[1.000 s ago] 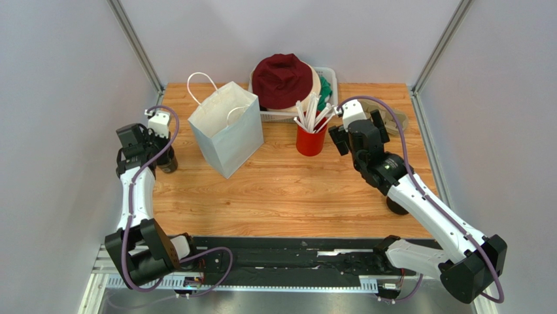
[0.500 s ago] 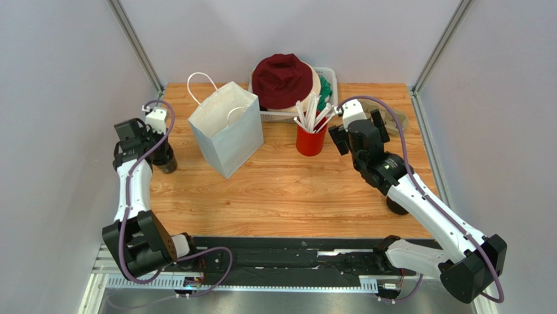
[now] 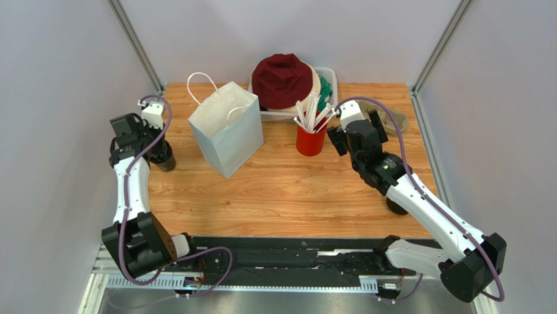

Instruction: Pack the takeout coffee

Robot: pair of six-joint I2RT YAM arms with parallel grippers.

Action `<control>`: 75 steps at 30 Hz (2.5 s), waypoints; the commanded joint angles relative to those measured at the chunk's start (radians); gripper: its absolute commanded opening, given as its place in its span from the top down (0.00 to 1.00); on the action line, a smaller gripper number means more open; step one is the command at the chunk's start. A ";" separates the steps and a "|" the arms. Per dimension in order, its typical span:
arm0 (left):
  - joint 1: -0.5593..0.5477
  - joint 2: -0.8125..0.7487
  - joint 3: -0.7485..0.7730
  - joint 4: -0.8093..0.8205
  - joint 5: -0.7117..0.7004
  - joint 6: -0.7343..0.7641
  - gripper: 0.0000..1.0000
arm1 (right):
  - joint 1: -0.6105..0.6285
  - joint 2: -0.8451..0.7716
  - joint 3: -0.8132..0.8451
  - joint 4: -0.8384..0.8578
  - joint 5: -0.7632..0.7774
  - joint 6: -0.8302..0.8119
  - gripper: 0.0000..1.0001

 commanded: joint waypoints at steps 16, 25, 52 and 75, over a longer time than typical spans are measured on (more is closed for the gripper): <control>0.014 0.140 0.041 -0.031 -0.046 -0.005 1.00 | 0.013 -0.009 -0.014 0.058 0.029 -0.016 0.02; 0.014 0.009 0.017 0.026 0.015 -0.033 1.00 | 0.013 0.000 -0.015 0.061 0.031 -0.017 0.02; 0.013 0.002 -0.003 0.021 -0.002 -0.036 0.97 | 0.011 -0.011 -0.017 0.062 0.034 -0.020 0.02; 0.016 0.045 0.009 0.000 0.032 -0.053 0.90 | 0.011 -0.011 -0.017 0.062 0.035 -0.020 0.02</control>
